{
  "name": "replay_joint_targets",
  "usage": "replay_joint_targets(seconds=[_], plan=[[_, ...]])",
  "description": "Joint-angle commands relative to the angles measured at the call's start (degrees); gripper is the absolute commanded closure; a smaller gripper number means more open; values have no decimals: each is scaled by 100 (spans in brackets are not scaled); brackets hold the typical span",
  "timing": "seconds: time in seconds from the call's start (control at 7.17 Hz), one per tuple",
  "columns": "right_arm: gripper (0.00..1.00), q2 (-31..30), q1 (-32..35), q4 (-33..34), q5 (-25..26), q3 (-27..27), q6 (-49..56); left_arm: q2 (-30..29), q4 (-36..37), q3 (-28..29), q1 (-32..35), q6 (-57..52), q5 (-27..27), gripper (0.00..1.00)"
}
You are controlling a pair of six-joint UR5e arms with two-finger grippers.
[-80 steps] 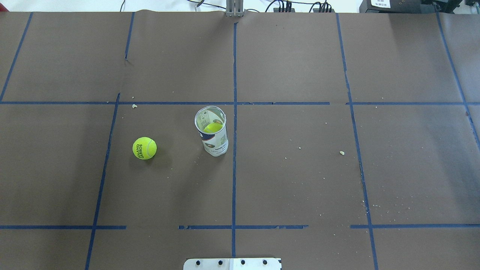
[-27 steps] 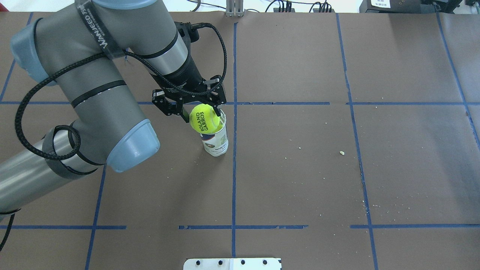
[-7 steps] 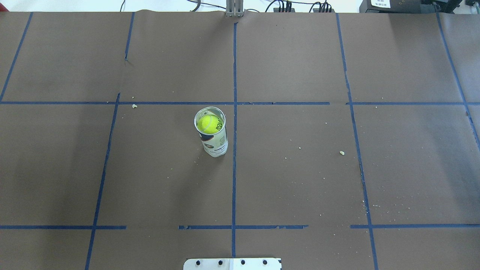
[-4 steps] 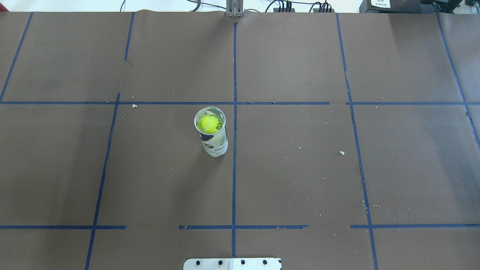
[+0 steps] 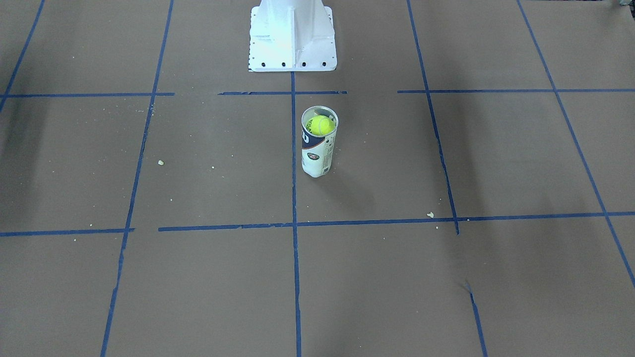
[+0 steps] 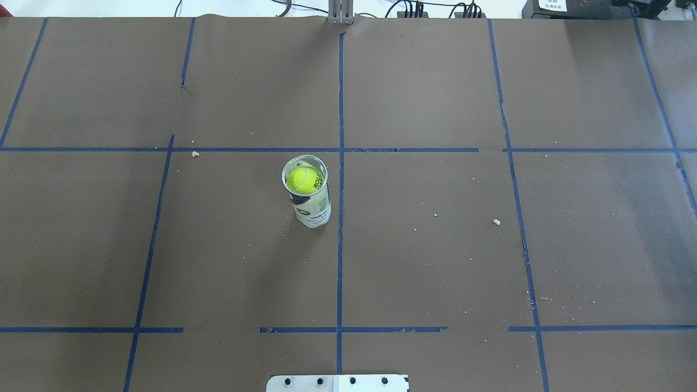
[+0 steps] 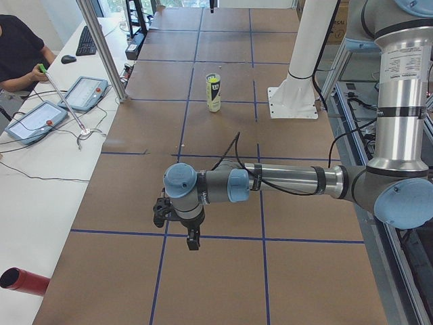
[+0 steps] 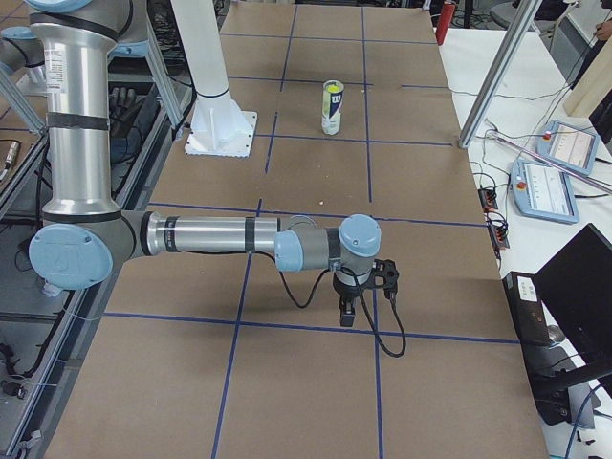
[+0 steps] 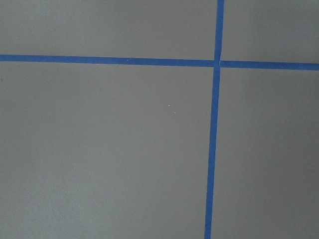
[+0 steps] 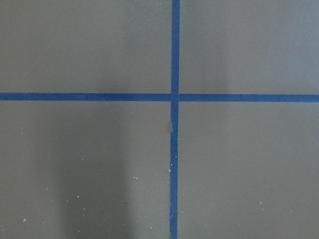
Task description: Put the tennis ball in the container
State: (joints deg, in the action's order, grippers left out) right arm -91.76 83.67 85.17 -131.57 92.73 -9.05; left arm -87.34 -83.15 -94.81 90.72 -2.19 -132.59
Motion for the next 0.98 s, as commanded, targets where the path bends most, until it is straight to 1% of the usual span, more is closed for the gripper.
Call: replay_joint_targets(seconds=[0.0, 0.84], plan=[[0, 0, -9, 0, 0, 0, 0, 24, -8, -11, -2, -19, 14, 0], [0, 0, 0, 0, 0, 0, 0, -37, -26, -10, -11, -19, 14, 0]])
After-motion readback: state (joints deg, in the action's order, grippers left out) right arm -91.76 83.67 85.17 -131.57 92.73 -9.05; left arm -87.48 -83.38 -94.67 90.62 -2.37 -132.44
